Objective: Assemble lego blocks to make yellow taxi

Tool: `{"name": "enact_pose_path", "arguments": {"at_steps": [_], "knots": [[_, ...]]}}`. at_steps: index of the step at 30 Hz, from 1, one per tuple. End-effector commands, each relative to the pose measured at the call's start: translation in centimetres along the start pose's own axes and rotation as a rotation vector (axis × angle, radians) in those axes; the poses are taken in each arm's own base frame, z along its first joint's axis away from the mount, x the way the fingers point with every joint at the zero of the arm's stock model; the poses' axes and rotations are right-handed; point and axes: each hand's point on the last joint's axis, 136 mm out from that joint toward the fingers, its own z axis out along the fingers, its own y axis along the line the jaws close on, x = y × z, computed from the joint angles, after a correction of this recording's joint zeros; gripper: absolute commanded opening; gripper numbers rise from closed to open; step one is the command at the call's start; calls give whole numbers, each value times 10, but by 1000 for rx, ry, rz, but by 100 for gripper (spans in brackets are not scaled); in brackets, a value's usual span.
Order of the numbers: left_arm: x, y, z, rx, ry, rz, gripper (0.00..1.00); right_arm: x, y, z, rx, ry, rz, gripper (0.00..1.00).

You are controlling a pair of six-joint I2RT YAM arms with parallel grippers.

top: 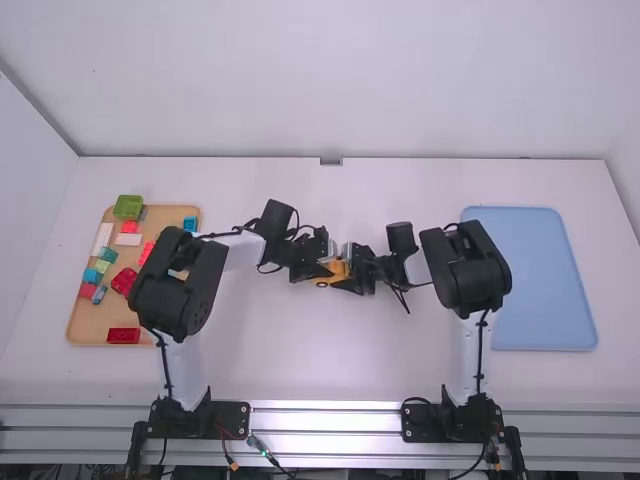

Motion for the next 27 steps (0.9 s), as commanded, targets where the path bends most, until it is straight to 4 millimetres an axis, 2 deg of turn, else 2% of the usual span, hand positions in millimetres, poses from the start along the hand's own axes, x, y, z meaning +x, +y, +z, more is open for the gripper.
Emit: {"name": "enact_pose_path", "arguments": {"at_steps": [1,3,12,17,21,25,26,27], "knots": [[47,-13,19,10,175,-94,38,-2,2,5,-20,-11,3,54],[45,-11,19,7,173,-91,41,-1,2,5,-17,-11,4,54],[39,-4,17,2,173,-88,37,-2,4,7,-25,-11,2,55],[36,5,6,-24,163,-96,39,-1,3,6,-23,-10,7,55],[35,8,0,-32,154,-105,49,-1,3,5,-22,-10,6,55],[32,5,0,-8,125,-87,55,-1,2,4,-18,-10,9,55],[30,1,1,10,116,-56,61,-1,1,4,-16,-10,17,55],[28,0,0,15,108,-52,63,-1,1,4,-16,-10,17,55]]}}
